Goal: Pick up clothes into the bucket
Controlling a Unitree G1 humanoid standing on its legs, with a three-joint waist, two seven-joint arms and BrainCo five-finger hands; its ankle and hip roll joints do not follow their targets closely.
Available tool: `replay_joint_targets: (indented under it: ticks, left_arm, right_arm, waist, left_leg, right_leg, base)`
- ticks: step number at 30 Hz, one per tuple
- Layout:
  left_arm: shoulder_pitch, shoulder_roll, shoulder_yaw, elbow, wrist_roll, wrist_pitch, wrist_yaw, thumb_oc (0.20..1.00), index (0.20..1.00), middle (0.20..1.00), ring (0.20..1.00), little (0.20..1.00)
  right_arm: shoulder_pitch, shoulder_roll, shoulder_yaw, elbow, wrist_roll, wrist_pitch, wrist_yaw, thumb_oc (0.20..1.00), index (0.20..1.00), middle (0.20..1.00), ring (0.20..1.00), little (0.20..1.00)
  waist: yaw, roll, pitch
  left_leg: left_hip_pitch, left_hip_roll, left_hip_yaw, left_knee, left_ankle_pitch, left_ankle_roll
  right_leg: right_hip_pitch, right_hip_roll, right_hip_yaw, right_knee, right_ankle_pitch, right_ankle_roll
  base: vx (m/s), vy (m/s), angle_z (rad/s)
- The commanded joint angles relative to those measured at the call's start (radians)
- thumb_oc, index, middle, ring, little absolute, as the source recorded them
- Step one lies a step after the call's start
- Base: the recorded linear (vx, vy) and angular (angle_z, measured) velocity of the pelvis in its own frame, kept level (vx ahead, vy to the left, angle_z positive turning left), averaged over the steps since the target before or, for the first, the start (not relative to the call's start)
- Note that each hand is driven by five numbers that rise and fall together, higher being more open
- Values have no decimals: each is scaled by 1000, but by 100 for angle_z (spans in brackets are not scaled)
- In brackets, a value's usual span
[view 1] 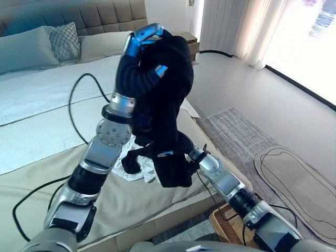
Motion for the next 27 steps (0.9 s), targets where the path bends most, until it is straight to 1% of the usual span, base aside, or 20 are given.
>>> replay_joint_targets:
  ticks: [1, 5, 6, 7, 11, 14, 15, 16, 17, 18, 22, 27]
  left_arm:
    - [-170, -14, 11, -26, -65, -24, 24, 200, 200, 200, 200, 200]
    - [-188, -39, -15, -35, -82, -13, 39, 200, 200, 200, 200, 200]
    - [-195, -48, -30, -40, -87, -2, 46, 200, 200, 200, 200, 200]
    - [-196, -48, -31, -40, -87, -2, 47, 200, 200, 200, 200, 200]
    - [-209, -58, -46, -54, -85, 8, 66, 200, 200, 200, 200, 200]
    - [-214, -66, -51, -50, -88, 8, 71, 200, 200, 200, 200, 200]
    - [-212, -70, -53, -49, -92, 8, 73, 200, 200, 200, 200, 200]
    - [-210, -75, -56, -45, -92, 7, 76, 200, 200, 200, 200, 200]
    - [-211, -76, -58, -45, -94, 7, 77, 200, 200, 200, 200, 200]
    - [-211, -80, -58, -45, -97, 6, 81, 200, 200, 200, 200, 200]
    - [-204, -84, -59, -37, -91, 9, 90, 200, 200, 200, 200, 200]
    - [-189, -75, -50, -39, -75, 9, 95, 200, 200, 200, 200, 200]
  right_arm:
    - [-118, 66, 16, 11, 11, -10, -41, 1000, 1000, 1000, 1000, 1000]
    - [-146, 104, 16, 53, -9, 5, -111, 1000, 1000, 1000, 1000, 1000]
    - [-154, 119, 7, 82, -14, 12, -156, 1000, 1000, 1000, 1000, 1000]
    - [-156, 120, 7, 84, -14, 11, -157, 1000, 1000, 1000, 1000, 1000]
    - [-176, 139, -13, 107, -27, 28, -221, 1000, 1000, 1000, 1000, 1000]
    - [-180, 143, -11, 106, -16, 30, -219, 1000, 1000, 1000, 1000, 1000]
    - [-182, 142, -10, 102, -19, 31, -220, 868, 868, 868, 868, 868]
    - [-183, 142, -8, 100, -16, 29, -222, 423, 423, 423, 423, 423]
    - [-185, 142, -8, 100, -10, 28, -223, 238, 238, 238, 238, 238]
    - [-189, 143, -6, 99, -2, 27, -225, 200, 200, 200, 200, 200]
    - [-183, 145, -5, 99, 20, 21, -229, 200, 200, 200, 200, 200]
    - [-161, 128, -8, 82, 32, 19, -217, 200, 200, 200, 200, 200]
  waist:
    - [29, -32, -13]
    - [28, -30, -12]
    - [27, -27, -12]
    - [28, -28, -12]
    - [29, -24, -7]
    - [29, -25, -6]
    - [28, -25, -6]
    - [29, -26, -6]
    - [29, -26, -6]
    - [29, -26, -5]
    - [28, -27, -5]
    - [27, -28, -5]
  left_leg:
    - [33, -6, 52, 40, -90, 36]
    - [34, -9, 55, 43, -92, 38]
    - [34, -10, 55, 46, -94, 40]
    - [34, -10, 55, 46, -94, 40]
    - [33, -11, 54, 57, -100, 43]
    - [34, -12, 54, 59, -101, 43]
    - [34, -12, 55, 60, -102, 43]
    - [34, -12, 55, 62, -103, 43]
    - [34, -12, 55, 62, -104, 43]
    - [35, -13, 55, 63, -104, 44]
    - [38, -12, 57, 63, -106, 44]
    - [38, -13, 57, 67, -109, 43]
  right_leg:
    - [-33, 15, -8, 11, 21, -18]
    - [-32, 13, -5, 10, 22, -19]
    - [-31, 12, -6, 11, 21, -19]
    - [-31, 12, -6, 10, 21, -19]
    - [-29, 10, -1, 11, 22, -20]
    - [-28, 10, 0, 12, 21, -21]
    - [-27, 10, 1, 12, 21, -21]
    - [-26, 10, 1, 11, 21, -21]
    - [-26, 10, 2, 12, 21, -21]
    - [-26, 10, 2, 11, 21, -21]
    - [-24, 9, 4, 11, 20, -21]
    - [-21, 8, 2, 11, 19, -21]
  base:
    - [0, 0, 0]
    - [0, 0, 0]
    - [0, 0, 0]
    - [0, 0, 0]
    - [0, 0, 0]
    - [0, 0, 0]
    - [0, 0, 0]
    - [0, 0, 0]
    - [0, 0, 0]
    - [0, 0, 0]
    - [0, 0, 0]
    - [0, 0, 0]
